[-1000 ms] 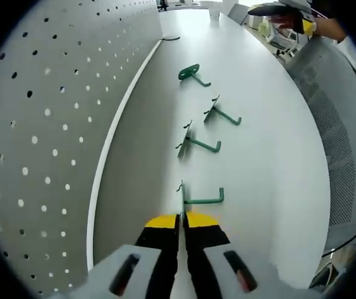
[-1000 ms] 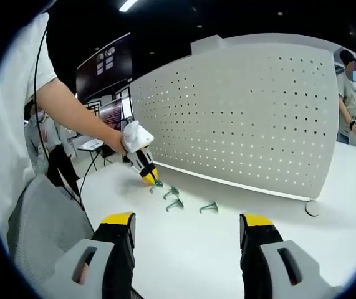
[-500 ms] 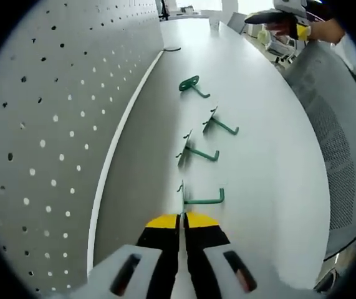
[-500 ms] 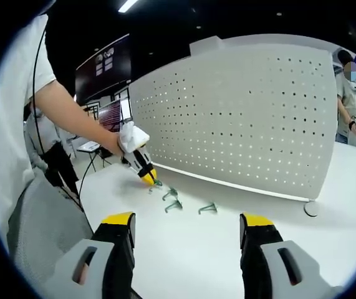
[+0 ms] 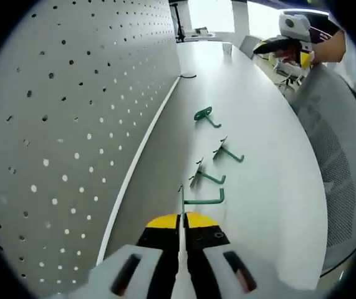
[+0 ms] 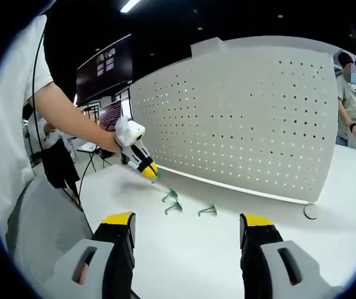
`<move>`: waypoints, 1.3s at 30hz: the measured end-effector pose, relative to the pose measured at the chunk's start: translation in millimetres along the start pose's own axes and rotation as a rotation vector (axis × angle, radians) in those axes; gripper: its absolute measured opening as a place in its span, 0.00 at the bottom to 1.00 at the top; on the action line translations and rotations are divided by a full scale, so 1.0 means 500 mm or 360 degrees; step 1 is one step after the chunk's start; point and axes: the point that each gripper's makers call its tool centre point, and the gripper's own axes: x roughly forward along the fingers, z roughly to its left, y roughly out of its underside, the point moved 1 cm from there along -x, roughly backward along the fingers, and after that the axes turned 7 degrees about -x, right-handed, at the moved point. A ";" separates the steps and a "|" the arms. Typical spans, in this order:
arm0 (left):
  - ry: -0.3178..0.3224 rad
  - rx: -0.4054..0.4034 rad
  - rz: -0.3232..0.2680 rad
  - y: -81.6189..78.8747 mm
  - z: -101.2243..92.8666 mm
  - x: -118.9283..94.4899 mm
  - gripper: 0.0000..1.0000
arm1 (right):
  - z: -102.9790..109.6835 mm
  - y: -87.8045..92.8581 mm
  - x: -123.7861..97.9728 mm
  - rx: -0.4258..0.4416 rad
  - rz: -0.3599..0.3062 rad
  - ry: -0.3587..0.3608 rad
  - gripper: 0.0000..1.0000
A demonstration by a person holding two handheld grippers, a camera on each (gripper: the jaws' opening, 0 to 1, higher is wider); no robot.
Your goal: Insert the hook assembly into the mounting plate slot until the hook locks in place.
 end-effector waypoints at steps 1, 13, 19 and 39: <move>0.0000 -0.0014 -0.0017 -0.004 -0.001 -0.002 0.02 | 0.000 -0.001 0.000 0.0001 -0.0004 0.0000 0.66; -0.0093 -0.0080 -0.0222 -0.051 -0.006 -0.035 0.01 | -0.002 -0.012 -0.003 -0.0006 -0.0030 0.0007 0.66; -0.0139 -0.0102 -0.0336 -0.077 -0.007 -0.055 0.01 | -0.002 -0.009 -0.004 -0.0005 -0.0026 0.0007 0.66; -0.0249 -0.0268 -0.0659 -0.134 -0.031 -0.107 0.02 | 0.000 -0.015 -0.006 -0.0004 -0.0040 0.0003 0.66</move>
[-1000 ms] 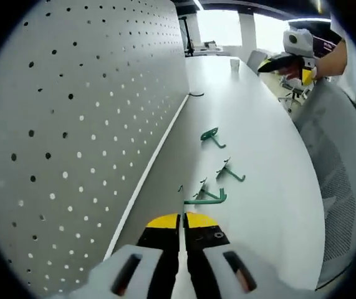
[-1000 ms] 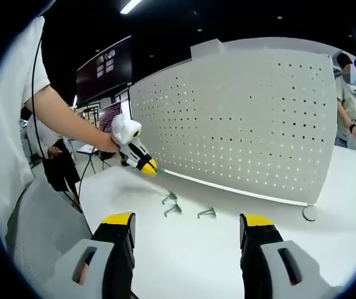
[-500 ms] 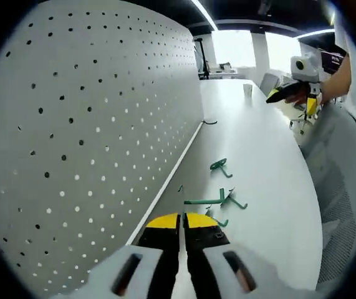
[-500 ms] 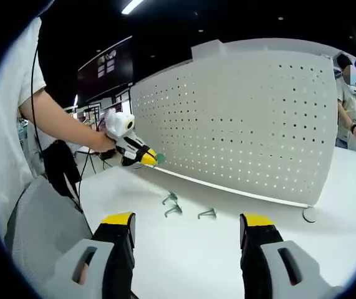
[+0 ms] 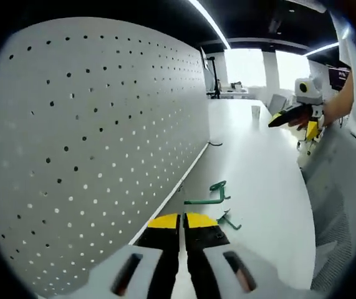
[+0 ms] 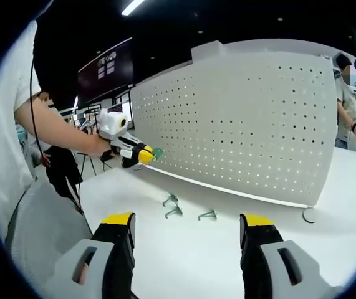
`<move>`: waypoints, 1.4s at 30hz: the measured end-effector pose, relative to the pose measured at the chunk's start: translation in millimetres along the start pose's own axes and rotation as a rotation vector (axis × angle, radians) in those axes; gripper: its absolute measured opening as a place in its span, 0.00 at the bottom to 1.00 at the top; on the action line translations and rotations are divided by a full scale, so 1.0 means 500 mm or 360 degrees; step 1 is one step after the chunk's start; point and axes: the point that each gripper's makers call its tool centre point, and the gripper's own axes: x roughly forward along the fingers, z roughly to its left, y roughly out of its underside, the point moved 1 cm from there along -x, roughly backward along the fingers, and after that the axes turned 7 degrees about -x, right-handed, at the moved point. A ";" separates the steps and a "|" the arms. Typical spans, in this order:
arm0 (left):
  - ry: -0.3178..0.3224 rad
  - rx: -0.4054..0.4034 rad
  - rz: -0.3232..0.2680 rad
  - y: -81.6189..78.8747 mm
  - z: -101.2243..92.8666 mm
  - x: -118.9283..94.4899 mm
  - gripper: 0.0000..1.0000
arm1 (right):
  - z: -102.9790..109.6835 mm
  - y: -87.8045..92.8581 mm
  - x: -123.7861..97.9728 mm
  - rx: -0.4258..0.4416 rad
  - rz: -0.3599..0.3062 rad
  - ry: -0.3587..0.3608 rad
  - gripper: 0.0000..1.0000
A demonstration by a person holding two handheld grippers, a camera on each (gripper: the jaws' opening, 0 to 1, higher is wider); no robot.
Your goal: Insert the hook assembly into the mounting plate slot until the hook locks in place.
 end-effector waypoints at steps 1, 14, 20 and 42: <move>-0.0003 -0.0011 -0.0019 -0.004 -0.002 -0.001 0.02 | 0.000 0.000 0.000 -0.0001 0.0000 0.0001 0.66; -0.0056 -0.0067 -0.0253 -0.070 -0.029 -0.026 0.02 | 0.000 -0.006 -0.003 0.0000 -0.0023 0.0002 0.66; -0.0083 -0.0083 -0.0352 -0.102 -0.037 -0.039 0.02 | 0.002 -0.011 -0.005 0.0003 -0.0035 0.0002 0.66; -0.0096 -0.0128 -0.0638 -0.182 -0.103 -0.096 0.02 | 0.006 -0.018 -0.012 0.0008 -0.0065 -0.0002 0.67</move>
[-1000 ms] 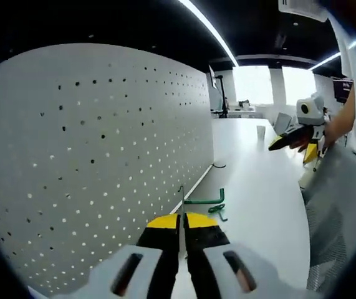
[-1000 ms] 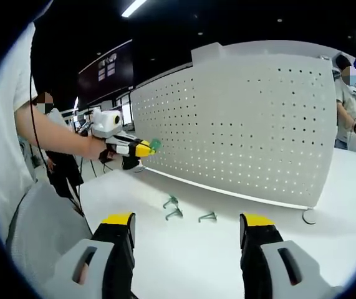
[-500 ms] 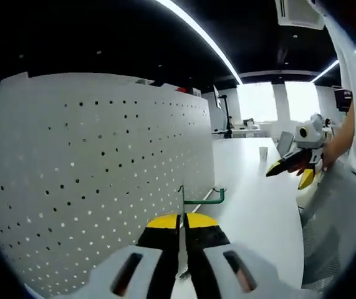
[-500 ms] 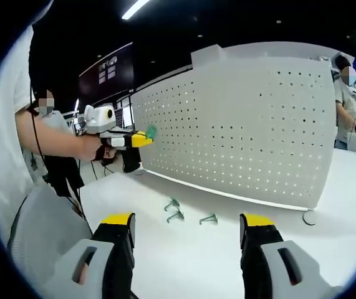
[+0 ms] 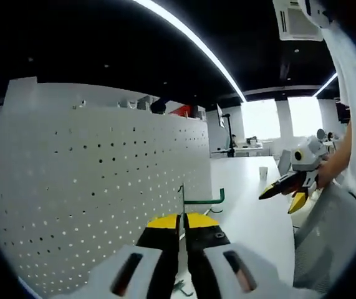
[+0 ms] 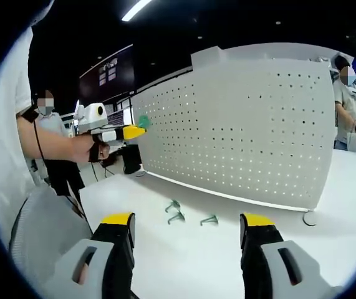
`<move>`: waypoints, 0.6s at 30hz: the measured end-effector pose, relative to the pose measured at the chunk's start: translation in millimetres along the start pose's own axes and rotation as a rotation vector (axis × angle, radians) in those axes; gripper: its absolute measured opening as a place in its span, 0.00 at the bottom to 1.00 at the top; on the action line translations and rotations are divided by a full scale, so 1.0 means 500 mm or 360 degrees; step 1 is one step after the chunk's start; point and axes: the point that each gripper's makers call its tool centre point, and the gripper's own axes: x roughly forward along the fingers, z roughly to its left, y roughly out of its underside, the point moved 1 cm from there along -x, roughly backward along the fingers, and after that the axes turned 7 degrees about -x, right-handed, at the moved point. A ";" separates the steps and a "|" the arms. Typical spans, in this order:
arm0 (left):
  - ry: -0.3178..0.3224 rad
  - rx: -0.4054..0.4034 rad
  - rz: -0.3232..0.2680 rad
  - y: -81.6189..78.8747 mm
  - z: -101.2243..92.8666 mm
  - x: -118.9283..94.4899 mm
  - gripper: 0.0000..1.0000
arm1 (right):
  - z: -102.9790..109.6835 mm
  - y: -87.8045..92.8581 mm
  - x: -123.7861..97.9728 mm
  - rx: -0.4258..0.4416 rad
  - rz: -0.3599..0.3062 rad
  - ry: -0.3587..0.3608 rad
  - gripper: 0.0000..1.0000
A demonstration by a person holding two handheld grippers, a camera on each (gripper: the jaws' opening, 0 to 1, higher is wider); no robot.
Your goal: Insert the hook assembly into the mounting plate slot until the hook locks in place.
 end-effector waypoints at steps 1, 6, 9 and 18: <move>0.0001 -0.0003 -0.0013 -0.004 -0.003 -0.001 0.02 | 0.001 0.001 0.000 0.0001 0.0001 -0.0002 0.67; -0.0017 -0.0004 -0.0077 -0.034 -0.014 -0.009 0.02 | 0.002 0.002 -0.003 0.0003 0.0002 -0.0001 0.67; -0.0027 -0.0003 -0.0099 -0.045 -0.020 -0.012 0.02 | 0.002 0.001 -0.004 0.0006 0.0001 0.0003 0.67; -0.0030 -0.0022 -0.0088 -0.039 -0.027 -0.008 0.02 | 0.001 -0.001 -0.005 0.0018 -0.0013 0.0001 0.66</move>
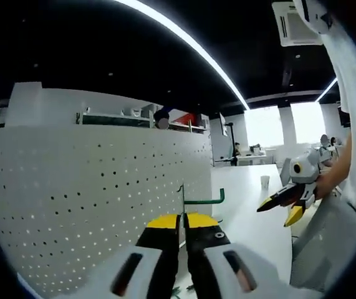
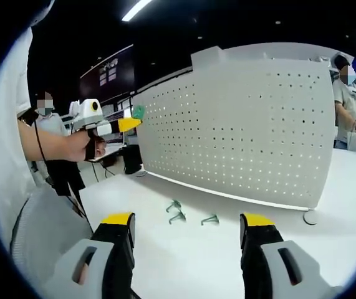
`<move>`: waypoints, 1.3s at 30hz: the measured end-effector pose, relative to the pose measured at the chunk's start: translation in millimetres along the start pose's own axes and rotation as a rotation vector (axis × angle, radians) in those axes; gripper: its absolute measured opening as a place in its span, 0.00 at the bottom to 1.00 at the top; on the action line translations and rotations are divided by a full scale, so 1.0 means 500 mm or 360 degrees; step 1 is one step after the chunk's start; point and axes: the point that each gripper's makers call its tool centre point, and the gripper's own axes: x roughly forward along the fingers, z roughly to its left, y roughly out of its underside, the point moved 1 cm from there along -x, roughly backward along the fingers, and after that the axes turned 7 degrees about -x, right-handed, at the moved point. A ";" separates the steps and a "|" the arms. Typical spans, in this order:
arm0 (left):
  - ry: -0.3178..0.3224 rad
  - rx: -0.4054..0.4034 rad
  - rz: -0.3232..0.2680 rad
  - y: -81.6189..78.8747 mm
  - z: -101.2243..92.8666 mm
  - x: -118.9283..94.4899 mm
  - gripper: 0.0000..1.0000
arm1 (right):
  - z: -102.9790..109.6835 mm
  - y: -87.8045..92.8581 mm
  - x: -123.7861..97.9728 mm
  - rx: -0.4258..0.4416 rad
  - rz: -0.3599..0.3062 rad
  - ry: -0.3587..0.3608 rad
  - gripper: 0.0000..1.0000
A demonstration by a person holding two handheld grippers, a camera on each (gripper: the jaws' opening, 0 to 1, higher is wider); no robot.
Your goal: Insert the hook assembly into the mounting plate slot until the hook locks in place.
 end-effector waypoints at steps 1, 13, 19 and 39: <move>-0.0003 0.0000 0.0002 0.001 0.000 0.000 0.02 | 0.000 -0.003 -0.001 0.0013 -0.0023 -0.0008 0.65; -0.0024 -0.0005 0.0006 0.007 0.004 -0.001 0.02 | -0.001 -0.056 -0.019 0.0365 -0.0296 -0.0110 0.61; -0.0036 -0.0003 0.0004 0.005 0.007 -0.003 0.02 | 0.009 -0.074 -0.009 0.0333 -0.0307 -0.0129 0.60; -0.0064 -0.0015 0.0028 0.024 0.007 -0.007 0.02 | 0.062 -0.156 0.053 0.0289 -0.0435 -0.0234 0.50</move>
